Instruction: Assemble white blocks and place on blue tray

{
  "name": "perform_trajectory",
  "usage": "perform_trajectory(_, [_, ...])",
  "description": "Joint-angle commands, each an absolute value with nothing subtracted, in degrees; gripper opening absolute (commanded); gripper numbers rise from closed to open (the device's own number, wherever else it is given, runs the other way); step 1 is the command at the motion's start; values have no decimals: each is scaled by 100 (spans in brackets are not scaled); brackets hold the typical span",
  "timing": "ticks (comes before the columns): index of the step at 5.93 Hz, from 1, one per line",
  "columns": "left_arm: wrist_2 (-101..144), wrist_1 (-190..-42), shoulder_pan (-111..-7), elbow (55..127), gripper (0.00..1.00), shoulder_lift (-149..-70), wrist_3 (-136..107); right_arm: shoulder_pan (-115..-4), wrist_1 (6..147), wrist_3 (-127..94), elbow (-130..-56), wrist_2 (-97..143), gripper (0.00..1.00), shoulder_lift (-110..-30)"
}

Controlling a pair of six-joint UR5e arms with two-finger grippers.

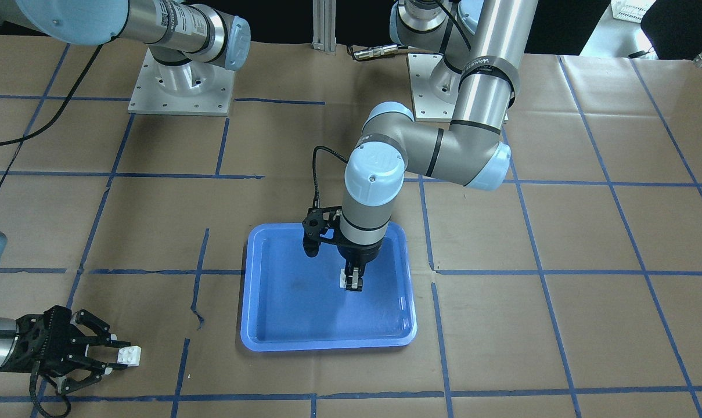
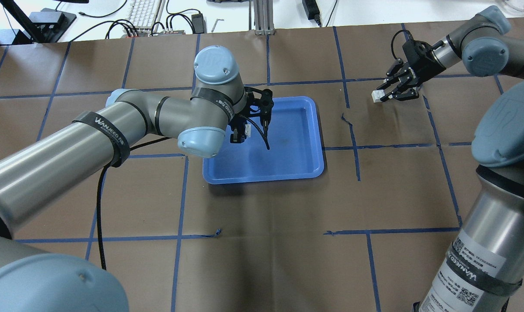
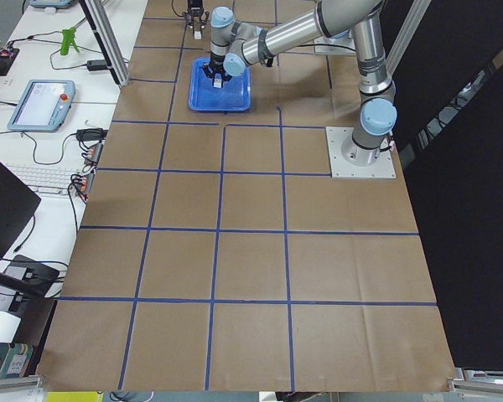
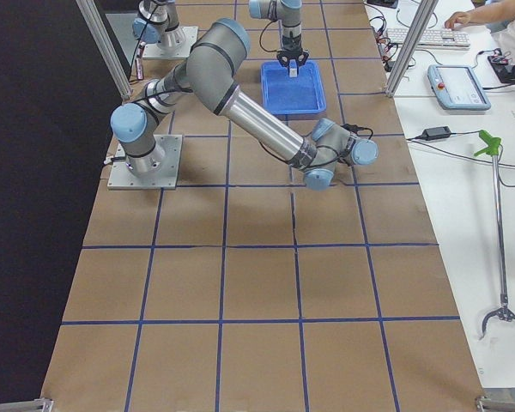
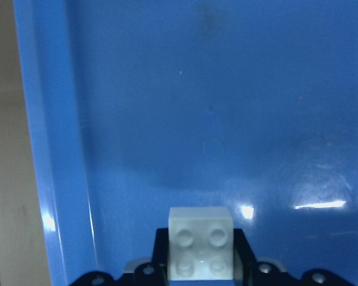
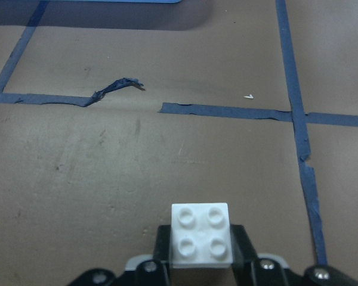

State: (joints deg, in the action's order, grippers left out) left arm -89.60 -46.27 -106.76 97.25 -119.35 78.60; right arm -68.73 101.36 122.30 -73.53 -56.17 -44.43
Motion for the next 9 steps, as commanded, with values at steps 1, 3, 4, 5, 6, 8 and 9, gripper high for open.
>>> perform_trajectory(1, [-8930, -4614, -10758, 9720, 9, -12181, 7656, -6873, 10152, 11999, -7286, -5581, 28, -4613])
perform_trajectory(3, [-8895, -4632, -10758, 9765, 12, -12234, 7655, -6873, 9794, 11786, -7408, -5643, 28, -5340])
perform_trajectory(4, [-8886, -4623, -10758, 9756, 54, -12260, 7638, -6873, 9426, 11795, -7548, -5643, 28, -5718])
perform_trajectory(5, [-8894, -4640, -10758, 9756, 98, -12243, 7612, -6917, 9396, 11778, -7959, -5634, 28, -6122])
perform_trajectory(6, [-8903, -4667, -10758, 9738, 99, -12217, 7603, -6943, 9509, 11690, -8572, -5573, 28, -6483])
perform_trajectory(8, [-8964, -5871, -10688, 9459, 99, -11353, 7559, -7432, 10322, 10904, -9270, -5476, 28, -6741])
perform_trajectory(9, [-8965, -6854, -10383, 9300, 99, -10738, 7463, -7749, 10788, 10281, -9377, -5354, 28, -6750])
